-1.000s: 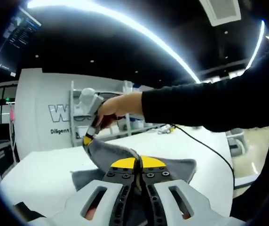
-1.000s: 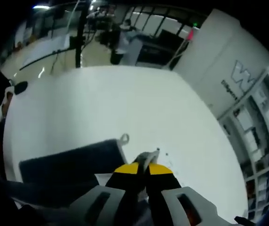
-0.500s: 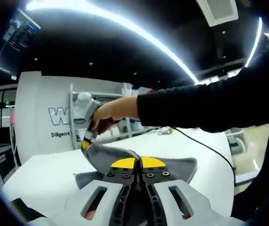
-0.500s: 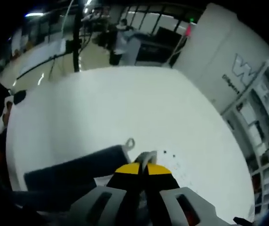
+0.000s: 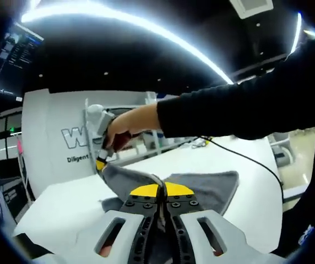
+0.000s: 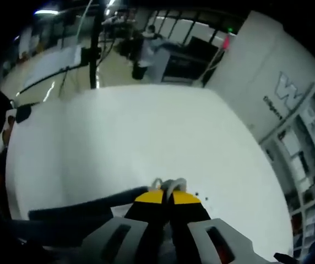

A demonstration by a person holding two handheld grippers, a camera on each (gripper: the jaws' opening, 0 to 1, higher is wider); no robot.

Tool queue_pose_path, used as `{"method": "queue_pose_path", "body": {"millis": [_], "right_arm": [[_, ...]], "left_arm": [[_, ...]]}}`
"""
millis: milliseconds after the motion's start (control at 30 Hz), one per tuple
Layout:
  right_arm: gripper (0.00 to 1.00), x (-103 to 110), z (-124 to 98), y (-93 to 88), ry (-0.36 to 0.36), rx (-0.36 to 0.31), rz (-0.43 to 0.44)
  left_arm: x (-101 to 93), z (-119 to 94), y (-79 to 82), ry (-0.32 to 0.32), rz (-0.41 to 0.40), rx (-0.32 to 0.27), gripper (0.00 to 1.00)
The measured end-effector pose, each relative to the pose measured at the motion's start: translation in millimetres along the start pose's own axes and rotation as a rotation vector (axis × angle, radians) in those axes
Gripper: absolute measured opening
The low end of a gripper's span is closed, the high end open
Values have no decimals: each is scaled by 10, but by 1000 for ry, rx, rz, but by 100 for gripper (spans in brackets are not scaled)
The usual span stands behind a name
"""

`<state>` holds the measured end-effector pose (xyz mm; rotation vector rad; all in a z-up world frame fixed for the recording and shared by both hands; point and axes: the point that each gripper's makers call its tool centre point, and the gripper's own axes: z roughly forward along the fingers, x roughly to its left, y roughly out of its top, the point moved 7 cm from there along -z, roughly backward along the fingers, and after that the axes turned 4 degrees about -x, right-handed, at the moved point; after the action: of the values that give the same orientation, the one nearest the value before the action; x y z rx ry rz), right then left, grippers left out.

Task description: Open the folded towel by lifting each exposed corner and separating the folded layers until the towel lies flat within the target outline without major curled edges

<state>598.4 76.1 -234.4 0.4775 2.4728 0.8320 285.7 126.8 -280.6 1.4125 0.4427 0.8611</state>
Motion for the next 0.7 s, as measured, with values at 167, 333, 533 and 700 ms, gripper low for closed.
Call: {"method": "queue_pose_path", "body": {"millis": [167, 333, 533, 700], "right_arm": [[0, 37, 92, 41, 13, 10, -5], [0, 8, 178, 65, 17, 20, 1], [0, 82, 204, 143, 30, 15, -15], [0, 155, 202, 304, 35, -9, -38]], "left_arm": [[27, -51, 5, 8, 4, 5, 0], [79, -83, -13, 17, 19, 19, 0], [149, -165, 21, 38, 21, 13, 0], [245, -258, 65, 64, 35, 9, 0]]}}
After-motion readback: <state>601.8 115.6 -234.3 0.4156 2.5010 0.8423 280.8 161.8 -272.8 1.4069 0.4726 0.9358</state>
